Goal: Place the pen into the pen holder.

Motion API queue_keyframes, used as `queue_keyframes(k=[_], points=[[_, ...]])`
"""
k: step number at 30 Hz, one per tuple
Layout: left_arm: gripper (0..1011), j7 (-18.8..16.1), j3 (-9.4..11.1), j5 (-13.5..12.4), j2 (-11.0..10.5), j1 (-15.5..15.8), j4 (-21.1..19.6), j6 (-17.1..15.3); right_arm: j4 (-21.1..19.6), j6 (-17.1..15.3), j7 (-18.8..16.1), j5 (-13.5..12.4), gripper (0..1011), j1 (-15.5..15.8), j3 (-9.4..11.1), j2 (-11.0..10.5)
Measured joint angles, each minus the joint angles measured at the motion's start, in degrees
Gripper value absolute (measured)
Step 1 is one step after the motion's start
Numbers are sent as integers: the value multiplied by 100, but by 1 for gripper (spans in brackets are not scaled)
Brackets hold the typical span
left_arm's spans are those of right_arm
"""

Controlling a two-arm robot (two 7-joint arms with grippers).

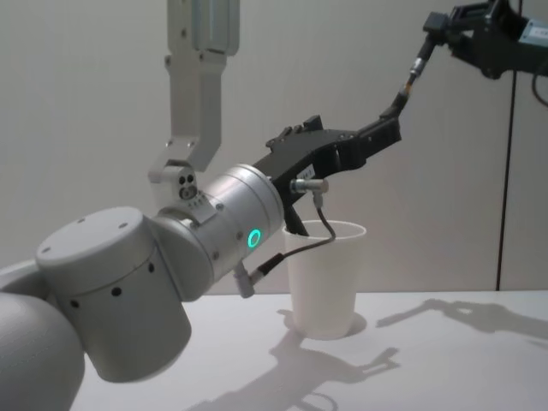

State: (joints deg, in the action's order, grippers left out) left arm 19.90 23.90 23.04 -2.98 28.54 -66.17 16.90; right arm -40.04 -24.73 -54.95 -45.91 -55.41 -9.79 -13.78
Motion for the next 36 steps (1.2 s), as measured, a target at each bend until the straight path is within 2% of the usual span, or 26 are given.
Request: queue_keyframes(k=[8,16,28,36], points=[[1001,0,0,0,0,0,0,0,165,233,-60,198,123,-165,-7,-14],[1001,0,0,0,0,0,0,0,284,450,-114,390,123,-270,-137,20],[1001,-1,0,0,0,0,0,1,574,901,-192,725,123,-427,-526,175],[1001,0,0,0,0,0,0,1,879,1325,-208,910,123,-546,-817,325]])
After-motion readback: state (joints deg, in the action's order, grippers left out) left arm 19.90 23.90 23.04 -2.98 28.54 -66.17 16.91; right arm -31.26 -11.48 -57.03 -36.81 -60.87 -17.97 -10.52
